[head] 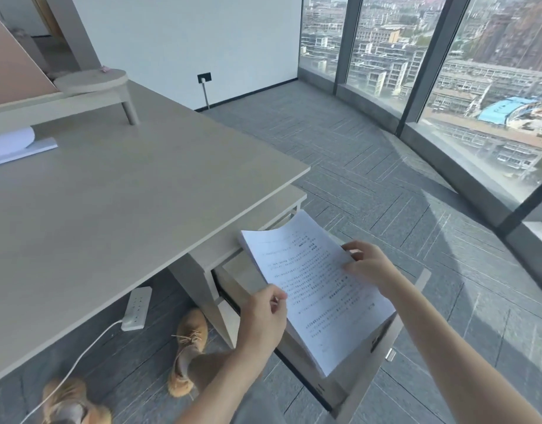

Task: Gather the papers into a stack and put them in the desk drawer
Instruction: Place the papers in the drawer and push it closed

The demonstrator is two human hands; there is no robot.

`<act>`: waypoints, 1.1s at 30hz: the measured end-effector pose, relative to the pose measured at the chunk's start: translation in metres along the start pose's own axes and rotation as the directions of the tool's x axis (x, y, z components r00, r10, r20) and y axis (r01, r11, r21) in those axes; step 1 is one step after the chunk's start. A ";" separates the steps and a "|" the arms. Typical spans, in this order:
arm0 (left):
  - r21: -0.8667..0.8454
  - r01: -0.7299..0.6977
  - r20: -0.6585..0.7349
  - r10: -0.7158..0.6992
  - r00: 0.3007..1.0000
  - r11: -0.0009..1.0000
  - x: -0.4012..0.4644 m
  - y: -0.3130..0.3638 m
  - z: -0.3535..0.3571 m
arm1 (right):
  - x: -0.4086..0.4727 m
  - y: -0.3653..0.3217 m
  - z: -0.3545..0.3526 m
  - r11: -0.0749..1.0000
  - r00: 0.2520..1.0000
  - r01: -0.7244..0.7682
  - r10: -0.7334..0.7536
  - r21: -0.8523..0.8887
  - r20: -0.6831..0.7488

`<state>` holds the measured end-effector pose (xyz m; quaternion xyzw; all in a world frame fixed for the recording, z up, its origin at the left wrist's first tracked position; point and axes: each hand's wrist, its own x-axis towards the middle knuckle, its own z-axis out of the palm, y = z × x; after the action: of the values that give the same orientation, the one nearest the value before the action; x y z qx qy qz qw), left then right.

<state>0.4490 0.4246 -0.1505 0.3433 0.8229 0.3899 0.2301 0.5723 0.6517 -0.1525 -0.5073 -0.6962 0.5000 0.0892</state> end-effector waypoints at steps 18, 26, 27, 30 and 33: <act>0.677 -0.330 0.453 -0.020 0.891 0.658 0.037 -0.015 0.040 | 0.043 0.024 0.043 0.895 0.998 0.059 -0.056 -0.443 0.018; 0.747 -0.409 0.542 -0.125 0.831 0.525 0.045 -0.017 0.047 | 0.043 0.032 0.048 0.742 0.996 0.078 -0.028 -0.666 0.086; 0.758 -0.414 0.553 -0.159 0.818 0.504 0.047 -0.017 0.048 | 0.043 0.032 0.050 0.729 0.996 0.076 -0.018 -0.680 0.092; 0.766 -0.434 0.577 -0.210 0.789 0.475 0.053 -0.015 0.048 | 0.039 0.031 0.050 0.711 0.997 0.063 -0.009 -0.700 0.081; 0.731 -0.429 0.564 -0.115 0.818 0.531 0.062 -0.008 0.033 | 0.031 0.026 0.045 0.706 0.995 0.095 -0.051 -0.702 0.084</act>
<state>0.4262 0.4832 -0.1839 0.5831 0.7669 -0.1449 0.2258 0.5449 0.6484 -0.2067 -0.4602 -0.8561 0.2070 -0.1114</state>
